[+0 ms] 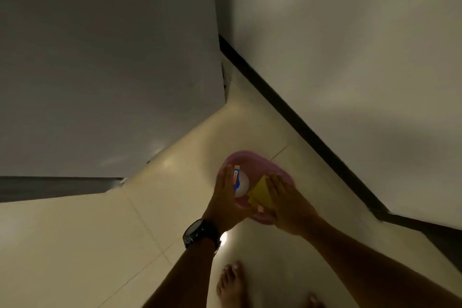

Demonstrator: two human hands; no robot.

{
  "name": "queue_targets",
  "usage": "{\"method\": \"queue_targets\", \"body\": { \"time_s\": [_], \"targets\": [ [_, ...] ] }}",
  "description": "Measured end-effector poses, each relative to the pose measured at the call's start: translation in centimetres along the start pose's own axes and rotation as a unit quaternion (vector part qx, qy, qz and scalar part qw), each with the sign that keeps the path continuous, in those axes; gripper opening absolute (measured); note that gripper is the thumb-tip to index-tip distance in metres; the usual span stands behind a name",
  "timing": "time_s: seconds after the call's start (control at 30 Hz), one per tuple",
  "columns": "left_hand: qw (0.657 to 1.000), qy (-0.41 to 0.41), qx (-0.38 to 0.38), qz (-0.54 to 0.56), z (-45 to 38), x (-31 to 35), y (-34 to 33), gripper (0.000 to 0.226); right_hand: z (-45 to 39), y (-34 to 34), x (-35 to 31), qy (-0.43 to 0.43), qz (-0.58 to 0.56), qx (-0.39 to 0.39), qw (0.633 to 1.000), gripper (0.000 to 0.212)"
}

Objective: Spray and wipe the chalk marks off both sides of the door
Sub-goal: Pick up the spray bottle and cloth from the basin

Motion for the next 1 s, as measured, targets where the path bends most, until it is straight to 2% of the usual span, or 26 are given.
{"method": "queue_targets", "body": {
  "time_s": [0.07, 0.13, 0.2, 0.3, 0.4, 0.5, 0.6, 0.73, 0.77, 0.9, 1.0],
  "targets": [
    [0.998, 0.028, 0.03, 0.047, -1.4, -1.9, -1.1, 0.095, -2.0, -2.8, 1.3, -0.034, -0.012, -0.021, 0.999, 0.089],
    [0.994, 0.076, 0.079, 0.018, -2.1, -3.7, -1.5, 0.076, -4.3, -5.5, 2.2, -0.057, -0.008, -0.048, 0.997, 0.092],
    [0.989, 0.084, 0.117, 0.005, -2.3, -4.8, -2.5, 0.064, -6.4, -8.1, 2.7, -0.072, 0.008, -0.064, 0.995, 0.096],
    [0.983, 0.106, 0.143, 0.041, -2.5, -6.4, -3.7, 0.061, -9.1, -9.8, 3.0, -0.094, 0.026, -0.036, 0.995, 0.095],
    [0.977, 0.122, 0.146, 0.093, -3.4, -6.8, -4.7, 0.057, -10.6, -11.0, 3.0, -0.125, 0.015, -0.025, 0.992, 0.079],
    [0.973, 0.123, 0.155, 0.119, -4.3, -6.6, -5.0, 0.048, -10.5, -11.2, 2.6, -0.134, 0.02, -0.021, 0.991, 0.073],
    [0.975, 0.123, 0.152, 0.101, -3.8, -6.3, -4.2, 0.037, -9.3, -9.1, 2.3, -0.138, -0.019, -0.021, 0.99, 0.068],
    [0.98, 0.109, 0.143, 0.082, -1.5, -4.3, -2.9, 0.034, -6.4, -4.0, 2.3, -0.144, -0.157, 0.063, 0.975, 0.029],
    [0.98, 0.109, 0.144, 0.084, -0.7, -3.6, -2.4, 0.035, -5.5, -2.4, 2.1, -0.152, -0.188, 0.089, 0.966, 0.025],
    [0.982, 0.092, 0.145, 0.077, 2.3, -0.1, 0.0, 0.036, -1.0, 3.4, 1.6, -0.155, -0.299, 0.114, 0.935, 0.035],
    [0.986, 0.053, 0.148, 0.057, 4.9, 5.0, 3.1, 0.039, 3.4, 8.1, 0.4, -0.145, -0.337, 0.167, 0.915, 0.019]
  ]
}}
Point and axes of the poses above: each hand's wrist, its own z-axis away from the middle knuckle, its own y-axis out of the back of the hand, x = y × z, the point moved 4 cm from there along -z, towards the middle knuckle, and after that the axes turned 5 degrees about -z, right-handed, at the moved point
